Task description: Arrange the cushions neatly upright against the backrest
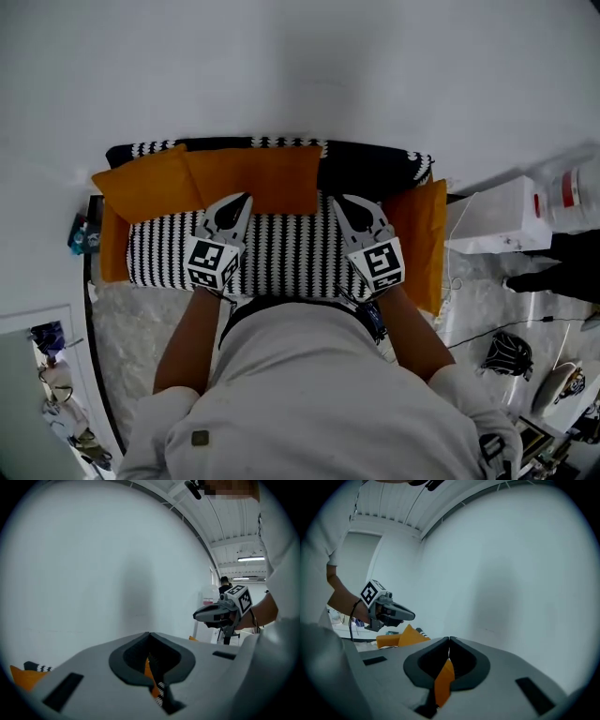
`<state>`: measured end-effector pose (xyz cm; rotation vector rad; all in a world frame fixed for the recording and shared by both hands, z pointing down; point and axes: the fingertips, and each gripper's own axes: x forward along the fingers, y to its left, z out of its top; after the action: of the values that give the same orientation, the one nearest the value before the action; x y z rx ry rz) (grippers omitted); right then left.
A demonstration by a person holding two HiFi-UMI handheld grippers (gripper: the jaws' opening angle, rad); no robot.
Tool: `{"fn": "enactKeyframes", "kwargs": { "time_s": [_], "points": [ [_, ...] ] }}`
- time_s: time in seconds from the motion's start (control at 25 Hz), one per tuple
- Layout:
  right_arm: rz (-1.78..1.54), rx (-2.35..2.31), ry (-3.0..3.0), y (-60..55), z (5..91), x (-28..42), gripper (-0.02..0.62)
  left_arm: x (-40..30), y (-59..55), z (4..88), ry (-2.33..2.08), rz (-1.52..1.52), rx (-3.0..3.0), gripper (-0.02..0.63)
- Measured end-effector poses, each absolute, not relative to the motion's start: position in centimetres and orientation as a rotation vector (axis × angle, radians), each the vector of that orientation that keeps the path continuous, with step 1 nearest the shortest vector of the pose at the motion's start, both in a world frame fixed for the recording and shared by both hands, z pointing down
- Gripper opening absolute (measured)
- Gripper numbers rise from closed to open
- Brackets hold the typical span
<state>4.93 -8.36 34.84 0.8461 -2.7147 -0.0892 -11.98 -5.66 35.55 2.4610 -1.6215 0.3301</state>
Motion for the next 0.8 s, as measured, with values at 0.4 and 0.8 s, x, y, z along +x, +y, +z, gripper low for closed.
{"fn": "enactKeyframes", "kwargs": {
  "time_s": [0.4, 0.8],
  "points": [
    [-0.075, 0.864, -2.703, -7.0, 35.0, 7.3, 0.028, -10.0, -3.8, 34.3, -1.566, 0.288, 2.467, 0.009],
    [-0.04, 1.135, -2.609, -3.8, 33.3, 10.4, 0.028, -6.5, -3.2, 33.9, -1.309, 0.287, 2.641, 0.009]
  ]
}}
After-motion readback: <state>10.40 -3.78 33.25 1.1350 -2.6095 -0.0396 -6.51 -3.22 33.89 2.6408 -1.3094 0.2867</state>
